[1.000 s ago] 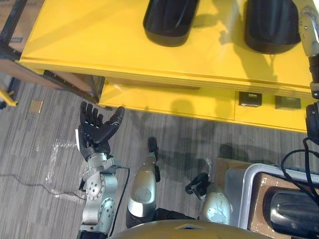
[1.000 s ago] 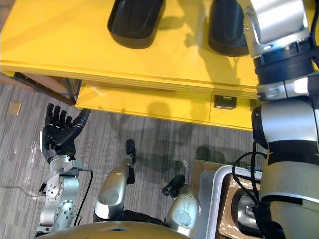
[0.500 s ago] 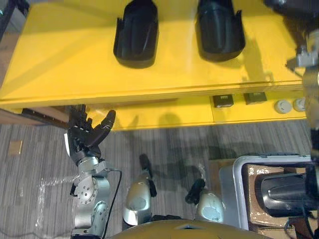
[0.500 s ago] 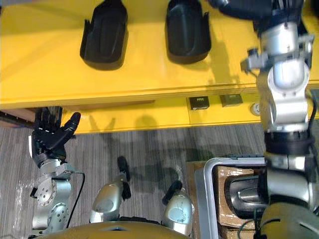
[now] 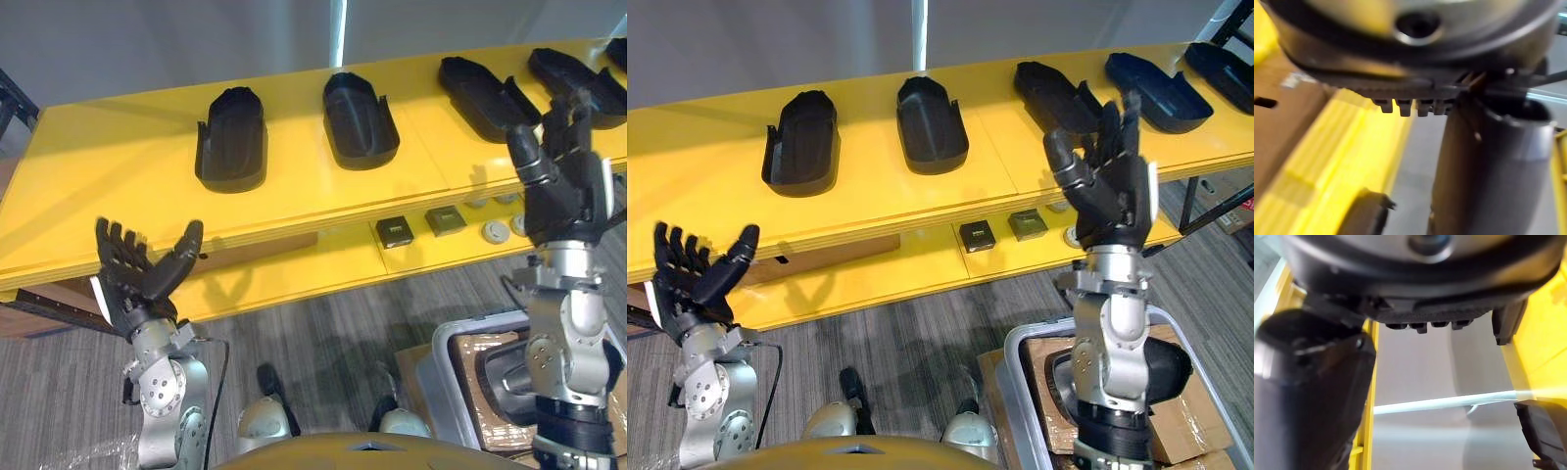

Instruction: Walk over and take three plastic housings, then place them on the shelf

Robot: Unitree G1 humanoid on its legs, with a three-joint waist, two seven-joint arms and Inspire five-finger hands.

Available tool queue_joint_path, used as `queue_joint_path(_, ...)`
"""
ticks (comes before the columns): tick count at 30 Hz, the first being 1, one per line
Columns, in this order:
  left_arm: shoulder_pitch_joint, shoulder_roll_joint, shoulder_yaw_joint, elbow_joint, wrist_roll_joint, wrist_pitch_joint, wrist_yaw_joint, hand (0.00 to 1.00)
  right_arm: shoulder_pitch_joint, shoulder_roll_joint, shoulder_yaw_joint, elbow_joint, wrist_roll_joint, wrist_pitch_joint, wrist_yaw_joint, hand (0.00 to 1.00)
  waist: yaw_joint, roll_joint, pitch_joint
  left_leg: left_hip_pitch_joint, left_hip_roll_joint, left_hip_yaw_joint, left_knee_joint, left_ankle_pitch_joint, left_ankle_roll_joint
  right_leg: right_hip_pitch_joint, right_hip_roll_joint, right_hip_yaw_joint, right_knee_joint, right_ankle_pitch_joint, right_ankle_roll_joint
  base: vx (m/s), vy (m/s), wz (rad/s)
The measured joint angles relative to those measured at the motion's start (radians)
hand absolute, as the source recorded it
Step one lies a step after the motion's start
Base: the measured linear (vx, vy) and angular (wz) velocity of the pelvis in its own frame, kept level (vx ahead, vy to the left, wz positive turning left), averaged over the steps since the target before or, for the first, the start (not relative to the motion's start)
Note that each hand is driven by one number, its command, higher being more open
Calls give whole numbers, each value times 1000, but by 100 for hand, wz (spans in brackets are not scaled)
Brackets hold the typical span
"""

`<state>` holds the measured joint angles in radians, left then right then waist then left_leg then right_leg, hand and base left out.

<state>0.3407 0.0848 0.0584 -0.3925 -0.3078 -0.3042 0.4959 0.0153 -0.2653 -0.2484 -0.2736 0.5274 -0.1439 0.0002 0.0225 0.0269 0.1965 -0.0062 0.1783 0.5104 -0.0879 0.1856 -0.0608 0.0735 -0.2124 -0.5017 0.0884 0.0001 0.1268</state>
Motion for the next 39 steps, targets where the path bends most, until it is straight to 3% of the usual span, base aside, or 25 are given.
queue_joint_path(5,-19,-12,-8,-34,49,-29,-5,100,37,84,54,-1,9,-60,-108,100,-1,18,-18,15,8,32,0,-6,2,0,13,31,-31,14,-3,-1,17,-19)
queue_joint_path(8,-21,-13,-21,-52,119,-62,33,100,99,119,70,-2,-9,-60,-136,100,-9,13,-22,19,11,83,0,-8,-6,-26,20,85,-50,35,-7,7,33,-47)
queue_joint_path(11,-40,-12,-44,-84,157,-75,75,100,178,125,73,-1,21,-60,-138,100,-40,2,-29,41,10,156,2,-10,-7,-55,20,155,-62,60,-7,27,32,-65)
queue_joint_path(15,-88,-10,-137,-86,153,-90,6,100,246,127,63,-1,41,-83,-157,100,-88,-9,-50,55,12,196,0,-27,-18,-67,25,192,-74,68,-7,11,15,-38)
queue_joint_path(17,-108,-6,-232,-86,147,-89,-81,100,268,138,64,-3,34,-89,-170,100,-111,-14,-61,64,15,242,0,-33,-25,-95,31,242,-74,74,-8,-13,19,-58)
queue_joint_path(20,-110,-3,-283,-86,140,-88,-126,100,301,151,64,-11,25,-89,-175,100,-120,-14,-64,101,22,316,3,-43,-38,-115,47,317,-74,82,-10,-16,7,-73)
queue_joint_path(26,-153,37,-284,-62,78,-88,-102,100,397,149,15,-18,27,-89,-130,100,-171,-20,-78,143,42,416,18,-63,-63,-144,87,430,-88,103,-17,-16,-21,-65)
queue_joint_path(31,-188,40,-241,-42,78,-81,-57,100,407,95,-18,-18,31,-89,-46,100,-177,-22,-79,140,46,357,138,-175,-72,-162,97,543,-96,121,-11,-84,-11,-65)
queue_joint_path(33,-187,40,-217,-43,78,-68,-50,100,390,71,-11,-18,16,-89,-32,100,-157,-20,-81,113,50,265,234,-259,-75,-166,102,584,-95,124,-7,-115,-9,-62)
queue_joint_path(36,-152,39,-160,-44,78,-40,-39,100,342,30,20,-17,13,-88,-9,100,-109,14,-101,20,35,-42,435,-431,-55,-165,146,652,-92,123,-17,-97,68,-74)
queue_joint_path(38,-125,38,-111,-48,77,-40,-41,100,301,28,55,-13,9,-88,4,100,-102,27,-110,0,20,-134,486,-480,-44,-162,155,665,-100,125,-16,-69,127,-32)
queue_joint_path(39,-125,38,-98,-49,77,-40,-41,100,291,28,66,-11,8,-88,5,100,-99,24,-110,-3,17,-133,489,-485,-45,-163,152,665,-104,126,-14,-38,122,-5)
